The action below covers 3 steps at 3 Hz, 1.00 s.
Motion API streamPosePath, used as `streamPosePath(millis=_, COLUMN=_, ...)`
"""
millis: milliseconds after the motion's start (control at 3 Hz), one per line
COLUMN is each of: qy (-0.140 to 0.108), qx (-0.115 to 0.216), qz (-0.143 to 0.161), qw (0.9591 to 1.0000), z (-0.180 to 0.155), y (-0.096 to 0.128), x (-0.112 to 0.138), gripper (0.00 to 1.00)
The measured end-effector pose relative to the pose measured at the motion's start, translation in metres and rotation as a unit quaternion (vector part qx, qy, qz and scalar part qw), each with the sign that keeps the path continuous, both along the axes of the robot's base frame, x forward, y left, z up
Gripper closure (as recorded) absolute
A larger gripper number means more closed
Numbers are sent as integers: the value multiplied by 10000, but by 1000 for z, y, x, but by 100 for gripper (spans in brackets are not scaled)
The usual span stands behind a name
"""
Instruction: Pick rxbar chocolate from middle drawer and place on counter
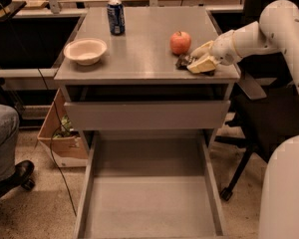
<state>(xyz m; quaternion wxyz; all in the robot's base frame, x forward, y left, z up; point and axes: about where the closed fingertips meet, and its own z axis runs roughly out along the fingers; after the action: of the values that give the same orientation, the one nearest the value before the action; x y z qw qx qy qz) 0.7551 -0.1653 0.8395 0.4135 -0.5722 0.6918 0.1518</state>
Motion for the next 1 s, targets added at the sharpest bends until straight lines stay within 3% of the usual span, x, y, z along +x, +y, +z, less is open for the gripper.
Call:
streamPosePath(millis=333, qy=11, qx=19, qz=65, qw=10000, z=0, y=4, x=-1, gripper=35)
streamPosePath(millis=667, qy=39, qx=60, qz=205, qw=9998, z=-1, y=13, x=-1, gripper=4)
streamPosePath(millis=1000, qy=41, qx=62, qz=205, qw=9998, z=2, y=12, x=1, gripper=0)
